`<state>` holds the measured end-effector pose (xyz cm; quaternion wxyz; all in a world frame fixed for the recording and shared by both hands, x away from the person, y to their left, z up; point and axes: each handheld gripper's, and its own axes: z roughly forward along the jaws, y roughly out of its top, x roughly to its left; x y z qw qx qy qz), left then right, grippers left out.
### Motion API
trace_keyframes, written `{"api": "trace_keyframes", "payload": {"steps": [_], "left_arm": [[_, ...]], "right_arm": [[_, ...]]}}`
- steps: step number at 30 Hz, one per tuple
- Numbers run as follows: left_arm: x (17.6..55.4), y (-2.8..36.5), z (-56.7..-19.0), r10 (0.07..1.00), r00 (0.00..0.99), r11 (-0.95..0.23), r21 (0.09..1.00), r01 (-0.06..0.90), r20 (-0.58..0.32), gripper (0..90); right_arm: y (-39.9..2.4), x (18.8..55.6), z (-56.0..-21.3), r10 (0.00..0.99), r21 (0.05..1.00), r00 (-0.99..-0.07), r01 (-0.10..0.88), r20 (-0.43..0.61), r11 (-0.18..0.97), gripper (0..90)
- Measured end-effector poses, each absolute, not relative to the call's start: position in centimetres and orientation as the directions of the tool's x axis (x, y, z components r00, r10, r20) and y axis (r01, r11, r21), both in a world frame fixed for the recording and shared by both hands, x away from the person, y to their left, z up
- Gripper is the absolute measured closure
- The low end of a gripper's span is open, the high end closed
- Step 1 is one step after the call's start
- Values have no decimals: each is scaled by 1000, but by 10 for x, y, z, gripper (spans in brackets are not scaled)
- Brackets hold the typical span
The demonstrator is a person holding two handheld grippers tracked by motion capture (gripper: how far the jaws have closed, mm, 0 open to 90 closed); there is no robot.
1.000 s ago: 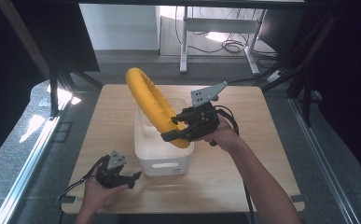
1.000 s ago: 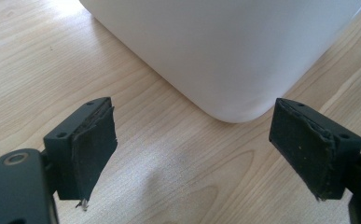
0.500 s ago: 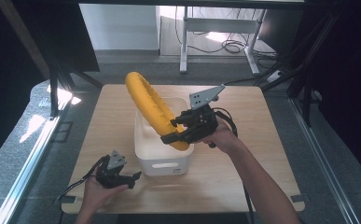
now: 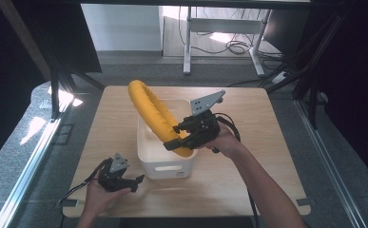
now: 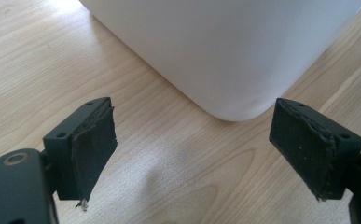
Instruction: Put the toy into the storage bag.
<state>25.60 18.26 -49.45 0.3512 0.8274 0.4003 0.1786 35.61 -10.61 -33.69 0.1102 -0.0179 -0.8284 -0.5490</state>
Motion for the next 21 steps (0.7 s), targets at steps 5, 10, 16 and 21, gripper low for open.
{"api": "trace_keyframes", "payload": {"steps": [5,10,16,21], "left_arm": [[256,183,-494,787,616,-433,724,537,14,147],[256,183,-495,787,617,-432,725,537,12,147],[256,183,-495,788,616,-432,724,538,12,146],[256,183,-495,786,619,-436,721,538,14,146]], "right_arm": [[-105,359,-344,-88,899,-972,164,217,406,510],[-104,363,-352,-79,891,-969,180,233,417,509],[-105,366,-359,-76,888,-969,182,235,423,506],[-108,367,-362,-54,887,-971,190,233,421,498]]}}
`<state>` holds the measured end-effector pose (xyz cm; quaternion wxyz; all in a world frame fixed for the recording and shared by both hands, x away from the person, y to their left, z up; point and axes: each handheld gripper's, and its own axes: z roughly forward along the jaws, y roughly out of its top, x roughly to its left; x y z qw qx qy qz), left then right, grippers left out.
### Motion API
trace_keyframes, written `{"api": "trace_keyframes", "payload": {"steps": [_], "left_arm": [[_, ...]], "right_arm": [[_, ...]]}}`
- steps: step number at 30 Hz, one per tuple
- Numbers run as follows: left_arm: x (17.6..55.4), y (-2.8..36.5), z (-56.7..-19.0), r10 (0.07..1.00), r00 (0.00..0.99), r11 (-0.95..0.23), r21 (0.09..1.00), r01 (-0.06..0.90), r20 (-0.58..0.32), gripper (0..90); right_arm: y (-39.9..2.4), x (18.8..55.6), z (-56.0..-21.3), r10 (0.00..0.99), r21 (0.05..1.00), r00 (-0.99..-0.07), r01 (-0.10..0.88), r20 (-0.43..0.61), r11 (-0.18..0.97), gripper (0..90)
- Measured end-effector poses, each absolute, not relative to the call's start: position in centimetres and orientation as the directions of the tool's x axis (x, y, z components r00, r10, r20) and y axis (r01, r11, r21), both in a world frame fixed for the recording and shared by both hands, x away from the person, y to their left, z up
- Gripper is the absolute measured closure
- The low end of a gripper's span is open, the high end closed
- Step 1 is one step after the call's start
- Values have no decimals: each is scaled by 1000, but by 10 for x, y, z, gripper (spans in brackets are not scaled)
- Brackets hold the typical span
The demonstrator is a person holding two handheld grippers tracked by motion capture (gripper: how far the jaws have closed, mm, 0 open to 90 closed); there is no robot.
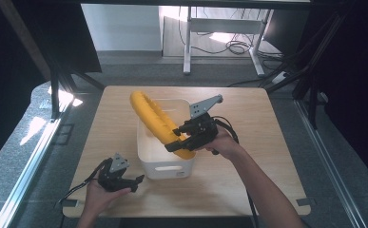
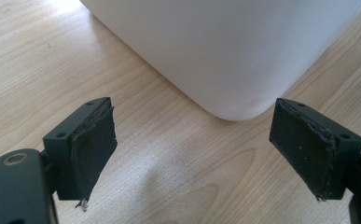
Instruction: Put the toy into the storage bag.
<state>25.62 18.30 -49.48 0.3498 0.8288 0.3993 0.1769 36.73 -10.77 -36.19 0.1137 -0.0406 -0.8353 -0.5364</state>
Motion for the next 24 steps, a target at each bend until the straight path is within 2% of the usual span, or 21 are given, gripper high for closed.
{"api": "trace_keyframes", "payload": {"steps": [12,16,19,24], "left_arm": [[257,183,-495,784,621,-444,715,540,18,146],[257,183,-495,783,622,-445,714,540,19,146],[257,183,-495,784,620,-444,716,539,19,145],[257,184,-495,784,620,-442,717,538,18,145]], "right_arm": [[-117,370,-369,13,889,-985,158,169,430,445],[-119,368,-368,45,892,-988,153,148,425,388],[-125,364,-366,85,912,-988,149,126,383,337],[-138,360,-366,126,930,-985,152,116,334,316]]}}
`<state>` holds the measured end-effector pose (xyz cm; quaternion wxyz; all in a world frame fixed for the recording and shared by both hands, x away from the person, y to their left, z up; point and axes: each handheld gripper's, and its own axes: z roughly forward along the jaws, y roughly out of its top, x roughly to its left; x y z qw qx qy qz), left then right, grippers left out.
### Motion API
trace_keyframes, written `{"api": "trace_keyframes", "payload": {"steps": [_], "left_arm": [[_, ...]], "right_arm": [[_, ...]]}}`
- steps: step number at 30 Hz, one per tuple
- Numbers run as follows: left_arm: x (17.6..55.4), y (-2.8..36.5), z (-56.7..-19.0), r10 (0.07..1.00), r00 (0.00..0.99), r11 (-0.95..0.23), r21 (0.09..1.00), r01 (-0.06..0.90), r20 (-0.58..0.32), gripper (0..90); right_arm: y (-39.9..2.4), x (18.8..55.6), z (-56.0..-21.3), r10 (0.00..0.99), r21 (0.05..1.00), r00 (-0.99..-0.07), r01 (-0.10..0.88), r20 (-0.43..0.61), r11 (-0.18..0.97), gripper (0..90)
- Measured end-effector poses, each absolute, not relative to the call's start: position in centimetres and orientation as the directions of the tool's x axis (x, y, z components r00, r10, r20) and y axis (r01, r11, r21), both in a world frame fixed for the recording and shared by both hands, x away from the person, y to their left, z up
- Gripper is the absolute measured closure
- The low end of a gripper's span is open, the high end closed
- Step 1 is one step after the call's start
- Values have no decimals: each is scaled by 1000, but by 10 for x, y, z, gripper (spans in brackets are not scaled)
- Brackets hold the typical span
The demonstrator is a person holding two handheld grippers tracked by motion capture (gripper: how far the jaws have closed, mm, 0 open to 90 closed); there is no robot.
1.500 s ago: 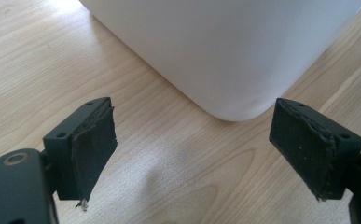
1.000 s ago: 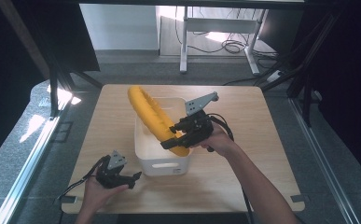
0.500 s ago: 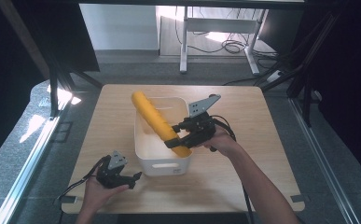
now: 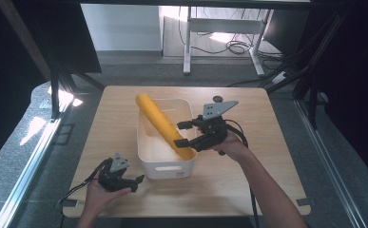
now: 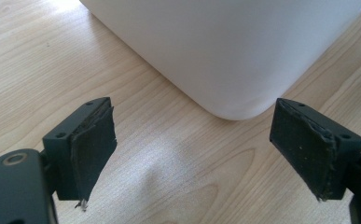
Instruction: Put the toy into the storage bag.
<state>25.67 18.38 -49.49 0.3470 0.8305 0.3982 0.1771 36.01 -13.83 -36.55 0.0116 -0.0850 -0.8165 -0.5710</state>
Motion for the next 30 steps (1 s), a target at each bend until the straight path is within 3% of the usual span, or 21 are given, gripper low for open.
{"api": "trace_keyframes", "payload": {"steps": [12,30], "left_arm": [[257,185,-495,789,614,-434,720,542,14,144],[258,185,-497,787,617,-443,710,547,15,144]], "right_arm": [[-195,344,-383,271,941,-959,159,77,297,318],[-270,344,-447,457,910,-879,296,140,290,319]]}}
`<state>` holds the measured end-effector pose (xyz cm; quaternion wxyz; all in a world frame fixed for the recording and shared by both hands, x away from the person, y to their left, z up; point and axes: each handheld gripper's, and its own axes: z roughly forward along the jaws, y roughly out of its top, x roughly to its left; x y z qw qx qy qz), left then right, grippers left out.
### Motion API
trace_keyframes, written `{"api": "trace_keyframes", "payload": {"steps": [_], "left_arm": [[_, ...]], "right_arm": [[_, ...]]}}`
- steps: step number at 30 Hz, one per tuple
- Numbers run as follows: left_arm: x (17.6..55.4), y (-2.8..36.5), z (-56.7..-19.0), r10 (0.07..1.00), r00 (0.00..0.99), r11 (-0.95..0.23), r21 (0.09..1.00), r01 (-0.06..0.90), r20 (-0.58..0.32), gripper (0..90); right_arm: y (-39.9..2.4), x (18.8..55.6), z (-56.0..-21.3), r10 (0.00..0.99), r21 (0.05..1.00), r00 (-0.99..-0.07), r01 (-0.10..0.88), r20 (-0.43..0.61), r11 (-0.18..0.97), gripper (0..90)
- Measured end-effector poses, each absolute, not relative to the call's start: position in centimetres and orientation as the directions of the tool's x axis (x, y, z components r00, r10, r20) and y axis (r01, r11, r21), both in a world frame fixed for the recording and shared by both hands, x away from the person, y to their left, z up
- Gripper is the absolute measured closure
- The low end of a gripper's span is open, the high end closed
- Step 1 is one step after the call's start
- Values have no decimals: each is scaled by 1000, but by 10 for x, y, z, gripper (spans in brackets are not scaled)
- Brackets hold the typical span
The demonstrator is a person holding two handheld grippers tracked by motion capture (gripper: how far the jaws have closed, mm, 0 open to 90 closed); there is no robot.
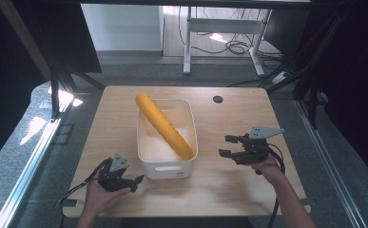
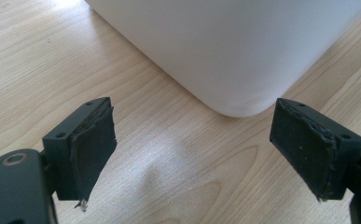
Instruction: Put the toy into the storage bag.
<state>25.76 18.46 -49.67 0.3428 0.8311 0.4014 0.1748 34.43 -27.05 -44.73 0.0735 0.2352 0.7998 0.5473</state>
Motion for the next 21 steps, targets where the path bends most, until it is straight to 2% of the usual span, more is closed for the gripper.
{"api": "trace_keyframes", "payload": {"steps": [7,21], "left_arm": [[258,184,-498,786,619,-447,706,549,17,144],[258,186,-497,789,615,-443,711,547,19,144]], "right_arm": [[-284,346,-472,504,891,-846,355,177,283,321],[-282,346,-475,523,889,-836,356,164,289,316]]}}
